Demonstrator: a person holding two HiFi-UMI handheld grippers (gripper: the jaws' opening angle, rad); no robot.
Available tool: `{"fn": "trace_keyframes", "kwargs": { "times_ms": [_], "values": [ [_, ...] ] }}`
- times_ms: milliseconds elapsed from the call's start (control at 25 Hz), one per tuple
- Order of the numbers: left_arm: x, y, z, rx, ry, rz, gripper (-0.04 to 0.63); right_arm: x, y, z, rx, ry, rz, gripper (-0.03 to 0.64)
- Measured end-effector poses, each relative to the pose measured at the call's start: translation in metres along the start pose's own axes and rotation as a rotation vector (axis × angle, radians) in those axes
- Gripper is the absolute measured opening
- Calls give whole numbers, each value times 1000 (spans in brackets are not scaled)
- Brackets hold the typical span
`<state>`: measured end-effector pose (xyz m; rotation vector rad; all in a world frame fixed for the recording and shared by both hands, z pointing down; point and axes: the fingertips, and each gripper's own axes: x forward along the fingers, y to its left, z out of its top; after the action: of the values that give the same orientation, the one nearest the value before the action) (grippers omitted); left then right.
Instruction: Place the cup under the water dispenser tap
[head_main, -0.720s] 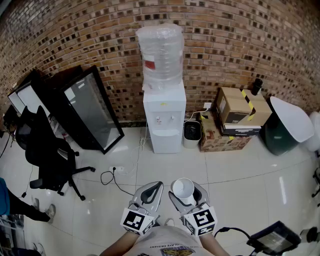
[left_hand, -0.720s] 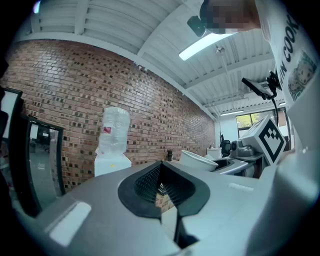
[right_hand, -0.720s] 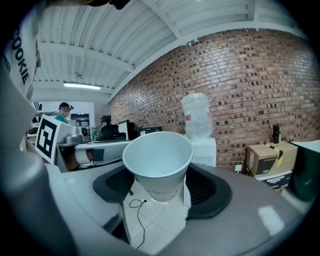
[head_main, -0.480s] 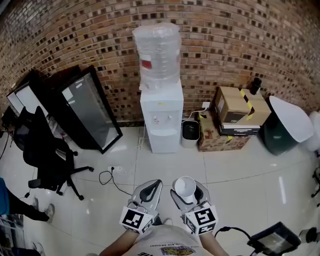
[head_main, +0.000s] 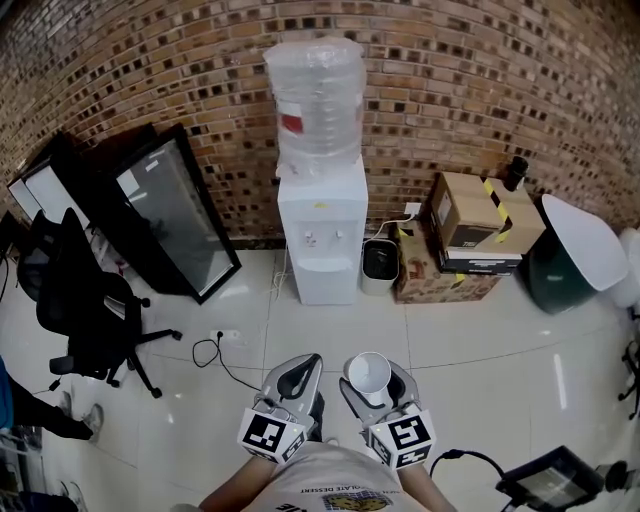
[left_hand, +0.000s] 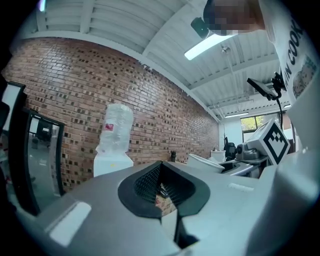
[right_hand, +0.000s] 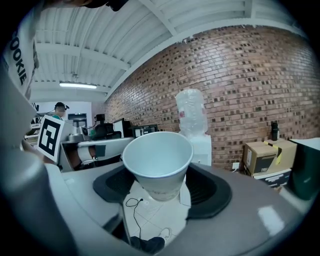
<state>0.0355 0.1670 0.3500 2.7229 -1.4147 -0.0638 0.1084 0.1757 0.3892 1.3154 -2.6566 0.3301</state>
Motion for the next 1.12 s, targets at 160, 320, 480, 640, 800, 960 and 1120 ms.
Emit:
{"fn": "trace_keyframes", "kwargs": {
  "times_ms": [160,320,480,640,800,960,1120],
  "values": [
    [13,13,0,-3,11,-4,-17,18,-7,1,-2,6,-1,328],
    [27,35,-5,-15,14,-4,-17,42,-15,6,-2,14,-3,328],
    [41,56,-8,-32,27,1,-17,67,-20,10,-1,28,6,328],
    [60,80,-9,-53,39,-1,-17,96,-27,13,5,49,13,328],
    [79,104,-3,-61,40,-8,-17,126,-36,24,-5,63,18,328],
    [101,133,-1,-74,44,-13,-17,157,-46,39,-8,64,15,328],
    [126,161,9,-77,41,-25,-17,190,-57,53,-13,73,10,328]
  ]
}}
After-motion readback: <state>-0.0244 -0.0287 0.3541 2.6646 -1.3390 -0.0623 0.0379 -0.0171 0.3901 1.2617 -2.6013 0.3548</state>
